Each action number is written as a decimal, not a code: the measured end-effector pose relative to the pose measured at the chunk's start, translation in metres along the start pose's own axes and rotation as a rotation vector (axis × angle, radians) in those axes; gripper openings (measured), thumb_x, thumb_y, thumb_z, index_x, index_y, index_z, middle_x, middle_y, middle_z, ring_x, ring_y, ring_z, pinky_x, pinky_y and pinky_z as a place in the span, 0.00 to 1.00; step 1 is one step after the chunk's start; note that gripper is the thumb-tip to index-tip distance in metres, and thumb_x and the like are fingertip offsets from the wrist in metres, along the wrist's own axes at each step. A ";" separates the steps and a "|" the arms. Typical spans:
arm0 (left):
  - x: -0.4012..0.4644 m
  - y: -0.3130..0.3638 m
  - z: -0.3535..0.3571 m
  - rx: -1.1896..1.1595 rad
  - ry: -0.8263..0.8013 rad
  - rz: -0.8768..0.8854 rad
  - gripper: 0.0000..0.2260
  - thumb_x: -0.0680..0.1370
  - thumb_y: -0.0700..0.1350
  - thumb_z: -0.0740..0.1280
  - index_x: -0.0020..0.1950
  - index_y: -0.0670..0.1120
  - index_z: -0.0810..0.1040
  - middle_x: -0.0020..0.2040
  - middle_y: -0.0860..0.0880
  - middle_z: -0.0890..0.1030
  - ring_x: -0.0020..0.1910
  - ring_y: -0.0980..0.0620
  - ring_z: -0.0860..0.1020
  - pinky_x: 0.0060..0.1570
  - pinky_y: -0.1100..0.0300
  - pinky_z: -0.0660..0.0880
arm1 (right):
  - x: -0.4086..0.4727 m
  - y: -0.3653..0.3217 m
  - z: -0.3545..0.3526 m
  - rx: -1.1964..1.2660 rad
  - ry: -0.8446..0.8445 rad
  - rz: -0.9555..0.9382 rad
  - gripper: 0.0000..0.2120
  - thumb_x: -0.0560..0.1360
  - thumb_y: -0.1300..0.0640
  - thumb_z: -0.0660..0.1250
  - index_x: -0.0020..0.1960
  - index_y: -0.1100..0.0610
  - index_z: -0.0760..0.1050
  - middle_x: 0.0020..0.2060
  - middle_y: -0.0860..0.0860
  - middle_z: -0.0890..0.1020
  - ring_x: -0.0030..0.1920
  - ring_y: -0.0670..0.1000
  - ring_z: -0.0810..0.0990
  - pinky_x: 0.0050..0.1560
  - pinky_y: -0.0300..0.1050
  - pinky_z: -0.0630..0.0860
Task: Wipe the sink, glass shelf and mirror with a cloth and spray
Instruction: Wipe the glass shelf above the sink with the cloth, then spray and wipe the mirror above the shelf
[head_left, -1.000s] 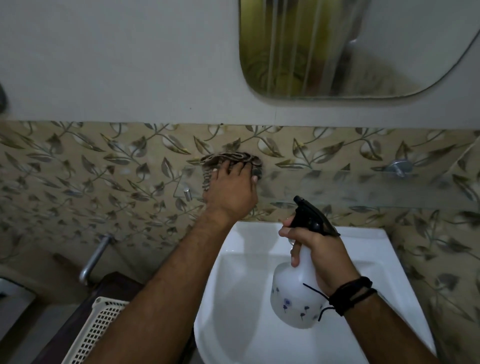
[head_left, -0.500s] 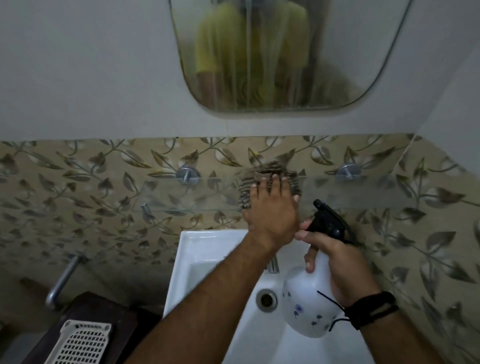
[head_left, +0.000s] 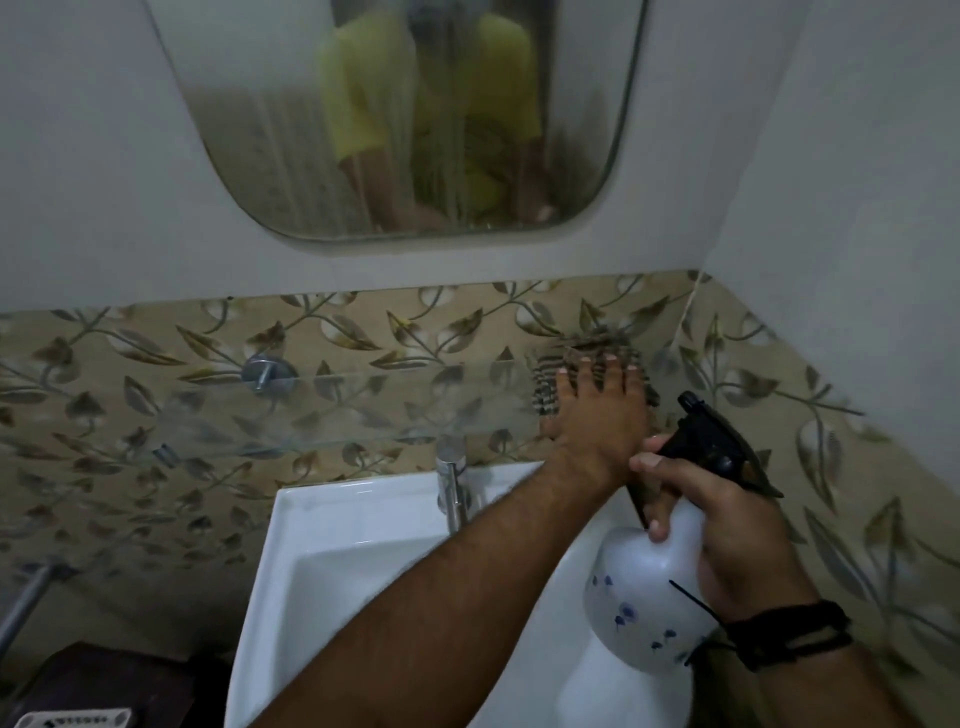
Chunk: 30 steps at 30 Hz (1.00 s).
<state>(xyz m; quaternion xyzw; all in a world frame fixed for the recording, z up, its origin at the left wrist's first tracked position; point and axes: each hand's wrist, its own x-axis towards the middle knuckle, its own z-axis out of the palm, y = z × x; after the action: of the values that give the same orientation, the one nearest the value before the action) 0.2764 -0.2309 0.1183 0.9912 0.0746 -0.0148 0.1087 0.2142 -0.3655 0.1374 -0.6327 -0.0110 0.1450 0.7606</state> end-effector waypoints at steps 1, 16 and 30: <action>0.002 0.004 -0.001 0.016 -0.007 0.022 0.34 0.83 0.59 0.57 0.83 0.46 0.49 0.83 0.43 0.51 0.81 0.35 0.47 0.74 0.30 0.51 | 0.000 -0.002 -0.003 0.001 0.009 0.003 0.04 0.74 0.65 0.73 0.44 0.57 0.84 0.25 0.55 0.75 0.23 0.53 0.69 0.40 0.49 0.72; -0.080 -0.112 -0.065 0.007 0.343 0.060 0.23 0.78 0.38 0.67 0.73 0.51 0.73 0.68 0.49 0.78 0.62 0.46 0.78 0.59 0.50 0.77 | 0.000 -0.020 0.073 -0.132 -0.139 -0.033 0.02 0.75 0.64 0.74 0.48 0.62 0.84 0.36 0.52 0.87 0.21 0.54 0.71 0.29 0.43 0.76; -0.176 -0.183 -0.291 -0.189 1.184 0.011 0.14 0.81 0.41 0.67 0.67 0.50 0.80 0.54 0.49 0.85 0.47 0.47 0.84 0.49 0.50 0.82 | -0.010 -0.117 0.188 -0.123 -0.473 -0.247 0.02 0.78 0.55 0.74 0.48 0.52 0.85 0.39 0.55 0.88 0.25 0.58 0.74 0.47 0.60 0.79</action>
<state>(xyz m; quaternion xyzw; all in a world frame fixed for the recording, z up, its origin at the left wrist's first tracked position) 0.0786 -0.0166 0.3709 0.8172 0.1183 0.5474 0.1364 0.1909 -0.2060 0.2898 -0.6202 -0.2743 0.1939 0.7089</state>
